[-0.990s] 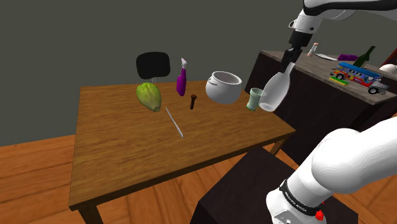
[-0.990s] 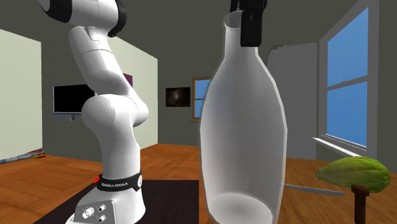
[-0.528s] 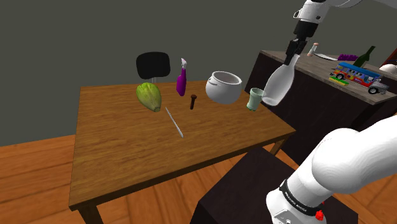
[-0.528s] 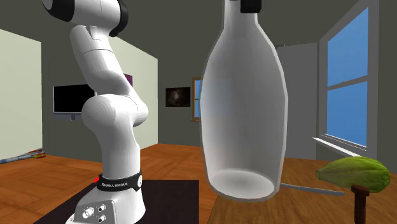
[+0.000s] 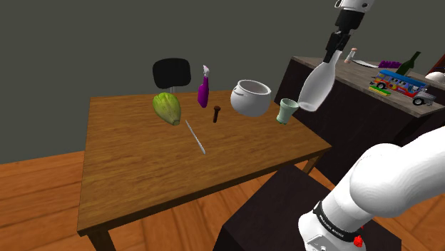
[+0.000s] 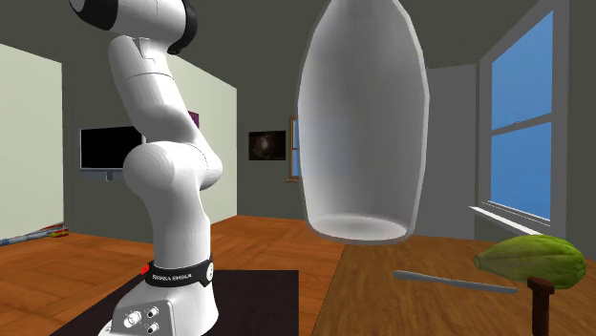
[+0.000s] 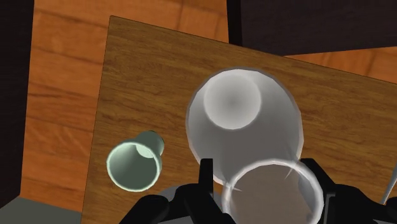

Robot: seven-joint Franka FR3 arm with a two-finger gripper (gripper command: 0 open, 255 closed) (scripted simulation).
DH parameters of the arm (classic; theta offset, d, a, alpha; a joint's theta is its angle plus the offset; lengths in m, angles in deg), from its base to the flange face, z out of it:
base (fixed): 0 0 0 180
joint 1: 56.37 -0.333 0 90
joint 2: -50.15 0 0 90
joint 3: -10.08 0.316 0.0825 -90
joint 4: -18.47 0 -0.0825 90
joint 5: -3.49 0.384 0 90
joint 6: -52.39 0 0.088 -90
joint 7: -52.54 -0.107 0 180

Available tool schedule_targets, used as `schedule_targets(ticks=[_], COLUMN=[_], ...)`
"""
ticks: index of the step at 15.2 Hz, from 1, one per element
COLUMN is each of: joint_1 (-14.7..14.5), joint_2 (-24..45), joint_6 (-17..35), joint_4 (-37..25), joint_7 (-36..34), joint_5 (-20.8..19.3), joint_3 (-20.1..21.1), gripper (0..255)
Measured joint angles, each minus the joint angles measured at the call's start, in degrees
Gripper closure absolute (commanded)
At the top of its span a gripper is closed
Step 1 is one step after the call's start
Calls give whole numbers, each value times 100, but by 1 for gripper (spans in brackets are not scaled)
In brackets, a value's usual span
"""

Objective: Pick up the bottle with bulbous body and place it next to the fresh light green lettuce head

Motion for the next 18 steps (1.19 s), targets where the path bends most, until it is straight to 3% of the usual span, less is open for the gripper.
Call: schedule_targets(ticks=[15, 18], joint_1=[-98, -181], joint_2=[670, 722], joint_6=[-1155, -1069], joint_4=[-1782, -1708], joint_7=[295, 30], joint_5=[245, 322], joint_3=[-115, 47], gripper=[255, 255])
